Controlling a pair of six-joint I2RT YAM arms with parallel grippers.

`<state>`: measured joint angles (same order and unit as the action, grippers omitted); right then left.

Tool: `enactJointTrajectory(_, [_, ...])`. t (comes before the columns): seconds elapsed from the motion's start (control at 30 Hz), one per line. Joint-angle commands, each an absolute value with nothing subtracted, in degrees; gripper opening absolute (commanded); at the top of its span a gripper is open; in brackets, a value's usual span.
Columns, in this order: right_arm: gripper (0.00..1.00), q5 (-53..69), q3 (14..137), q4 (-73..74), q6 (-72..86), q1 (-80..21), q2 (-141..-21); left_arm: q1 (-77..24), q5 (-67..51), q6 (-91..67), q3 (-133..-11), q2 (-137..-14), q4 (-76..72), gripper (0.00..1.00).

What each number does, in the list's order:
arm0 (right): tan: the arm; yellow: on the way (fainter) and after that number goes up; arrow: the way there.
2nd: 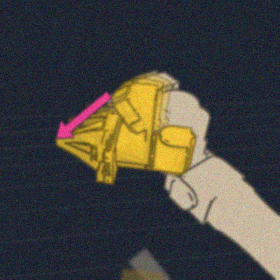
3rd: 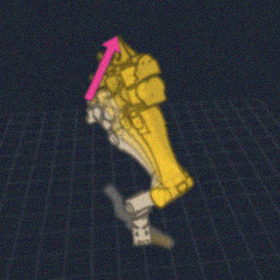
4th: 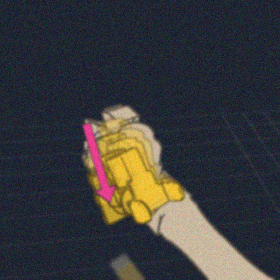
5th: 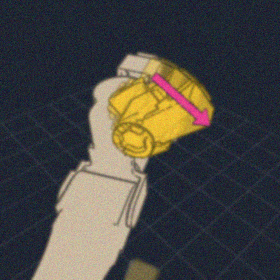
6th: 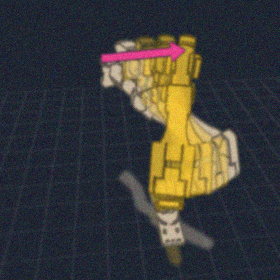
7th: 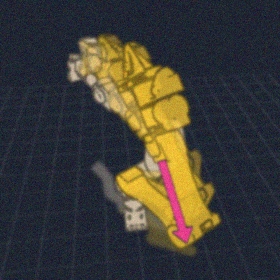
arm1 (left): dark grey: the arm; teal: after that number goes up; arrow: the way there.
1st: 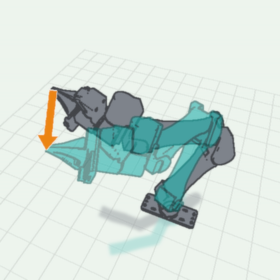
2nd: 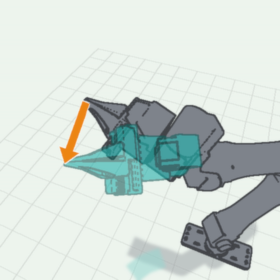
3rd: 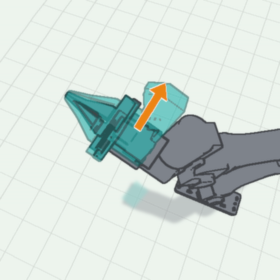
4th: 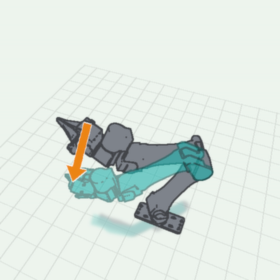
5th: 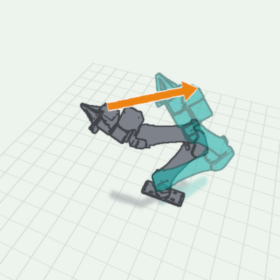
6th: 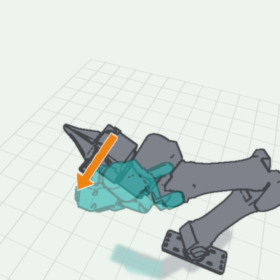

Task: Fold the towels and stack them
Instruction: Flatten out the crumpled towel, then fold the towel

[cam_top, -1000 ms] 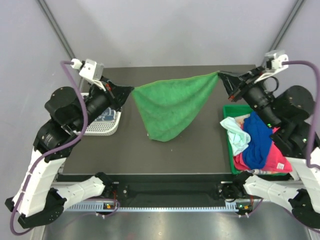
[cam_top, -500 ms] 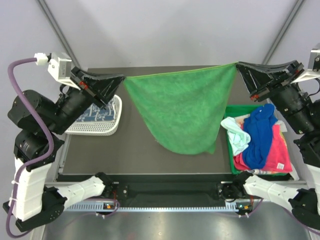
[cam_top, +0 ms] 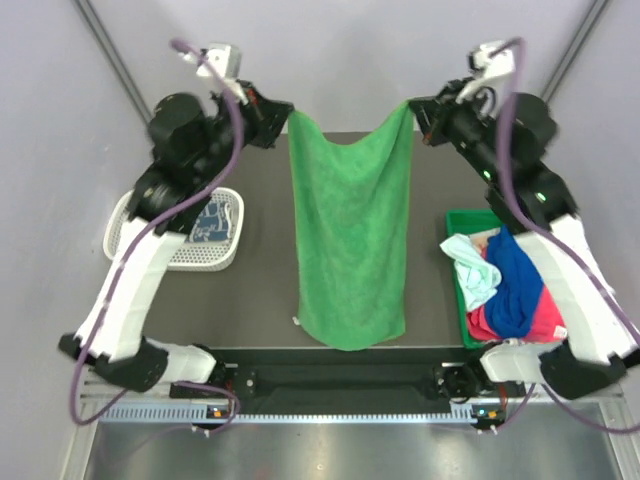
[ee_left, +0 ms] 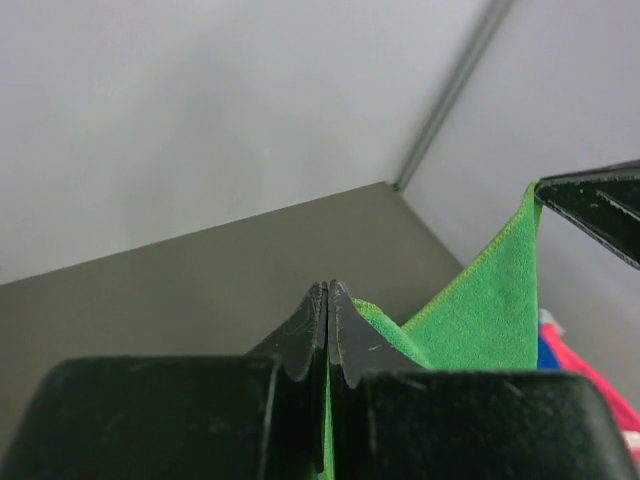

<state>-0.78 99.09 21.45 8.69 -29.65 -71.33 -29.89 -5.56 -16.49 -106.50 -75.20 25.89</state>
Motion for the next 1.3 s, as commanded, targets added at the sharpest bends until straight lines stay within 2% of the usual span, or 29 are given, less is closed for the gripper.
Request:
enactJointTrajectory(0.0, [0.0, 4.8, 97.1, 15.3, 11.9, -22.4, -79.8, -23.0, -11.8, -19.2, -104.1, -83.7, 15.8, 0.0])
enactJointTrajectory(0.2, [0.0, 11.2, 102.6, 7.0, 15.6, -14.9, -98.1, -16.1, -15.4, -21.6, -109.9, -103.9, 8.4, 0.0])
enactJointTrajectory(0.33, [0.0, 12.4, 112.9, 7.3, 15.9, -12.9, -111.3, -11.9, -16.3, -22.6, -120.2, -117.1, 9.1, 0.0])
enactJointTrajectory(0.53, [0.0, 13.1, 118.4, 6.8, 17.3, -10.9, -119.9, -9.4, -17.1, -22.4, -122.1, -123.7, 8.5, 0.0])
enactJointTrajectory(0.77, [0.0, 12.4, 110.3, 2.3, 19.0, -9.8, -117.8, -9.4, -20.0, -22.7, -120.4, -126.1, 9.1, 0.0])
enactJointTrajectory(1.0, [0.0, 12.0, 97.7, 0.8, 19.4, -9.8, -110.4, -10.6, -20.0, -24.3, -105.1, -118.8, 4.4, 0.0])
enactJointTrajectory(1.27, [0.0, 12.8, 77.5, -4.2, 22.1, -10.2, -99.7, -12.7, -19.7, -25.1, -86.0, -108.0, 1.3, 0.0])
